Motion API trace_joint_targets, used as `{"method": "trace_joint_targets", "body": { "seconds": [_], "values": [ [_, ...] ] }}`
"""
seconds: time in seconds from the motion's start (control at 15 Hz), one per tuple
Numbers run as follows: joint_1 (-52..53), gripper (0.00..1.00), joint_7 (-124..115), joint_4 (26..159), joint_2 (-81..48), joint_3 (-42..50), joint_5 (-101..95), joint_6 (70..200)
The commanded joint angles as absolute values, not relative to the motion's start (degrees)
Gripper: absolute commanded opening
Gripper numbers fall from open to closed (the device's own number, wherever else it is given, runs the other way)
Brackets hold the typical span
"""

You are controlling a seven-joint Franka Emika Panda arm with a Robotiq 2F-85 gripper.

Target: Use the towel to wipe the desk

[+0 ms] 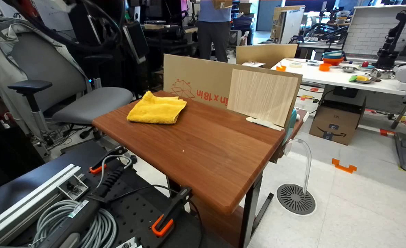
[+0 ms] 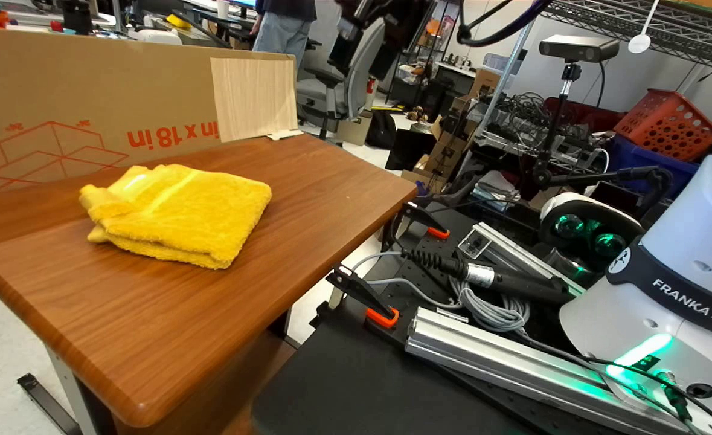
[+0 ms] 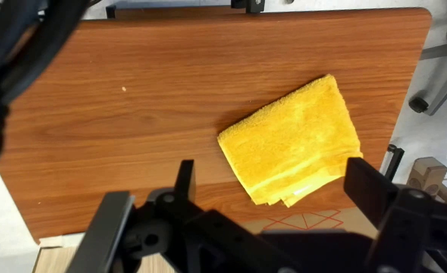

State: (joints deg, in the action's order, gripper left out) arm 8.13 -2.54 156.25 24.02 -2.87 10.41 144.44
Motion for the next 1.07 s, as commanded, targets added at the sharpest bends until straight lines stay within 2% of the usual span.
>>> {"method": "trace_joint_targets", "body": {
  "seconds": [0.0,0.07,0.13,0.33,0.6,1.0],
  "values": [
    [7.8,1.00,-7.2,149.0,9.3,-4.9,11.5,149.6],
    [7.7,1.00,-8.5,147.1,5.8,-5.3,11.3,150.6],
    [7.7,1.00,-6.2,152.2,13.8,-4.5,10.8,148.2],
    [7.6,1.00,-7.8,148.3,6.6,-5.2,10.7,149.7],
    [7.7,1.00,-7.1,149.1,6.2,-5.1,12.0,152.7],
    [8.3,1.00,-3.7,143.9,-2.6,-5.2,19.5,154.8]
  ]
}}
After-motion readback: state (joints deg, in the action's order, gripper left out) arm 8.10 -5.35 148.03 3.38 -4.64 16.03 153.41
